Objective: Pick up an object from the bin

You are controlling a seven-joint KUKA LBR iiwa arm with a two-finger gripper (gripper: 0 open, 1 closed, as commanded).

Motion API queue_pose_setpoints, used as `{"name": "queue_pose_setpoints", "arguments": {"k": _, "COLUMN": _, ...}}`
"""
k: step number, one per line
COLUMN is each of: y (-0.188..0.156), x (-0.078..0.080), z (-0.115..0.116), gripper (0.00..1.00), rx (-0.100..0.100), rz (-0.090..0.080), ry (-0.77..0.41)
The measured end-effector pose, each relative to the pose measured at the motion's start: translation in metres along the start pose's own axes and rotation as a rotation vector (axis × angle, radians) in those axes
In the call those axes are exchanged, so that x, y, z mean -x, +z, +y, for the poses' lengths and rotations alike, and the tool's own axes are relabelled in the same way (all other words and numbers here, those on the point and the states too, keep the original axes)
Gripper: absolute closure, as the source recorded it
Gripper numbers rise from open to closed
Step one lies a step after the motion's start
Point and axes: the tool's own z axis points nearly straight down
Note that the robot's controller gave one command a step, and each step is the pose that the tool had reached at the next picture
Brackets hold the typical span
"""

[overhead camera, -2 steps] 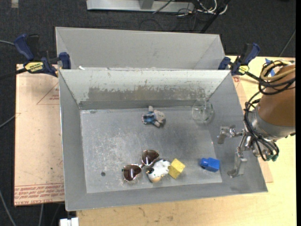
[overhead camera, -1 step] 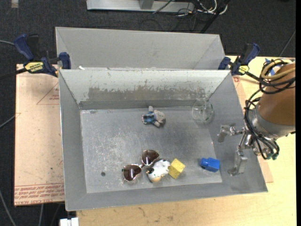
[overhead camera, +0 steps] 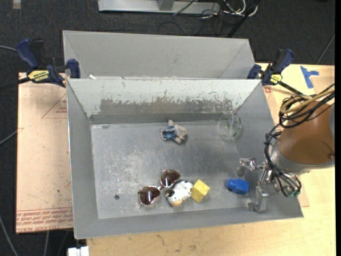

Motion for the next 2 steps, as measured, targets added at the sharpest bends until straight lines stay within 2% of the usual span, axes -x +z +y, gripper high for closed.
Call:
{"name": "queue_pose_setpoints", "arguments": {"k": 1, "y": -0.0353, "x": 0.0006, "z": -0.0030, "gripper": 0.00, "rx": 0.002, "rz": 0.007, "ry": 0.177}}
{"name": "queue_pose_setpoints", "arguments": {"k": 2, "y": -0.0310, "x": 0.0053, "z": 0.0039, "gripper": 0.00, "rx": 0.001, "rz": 0.005, "ry": 0.105}}
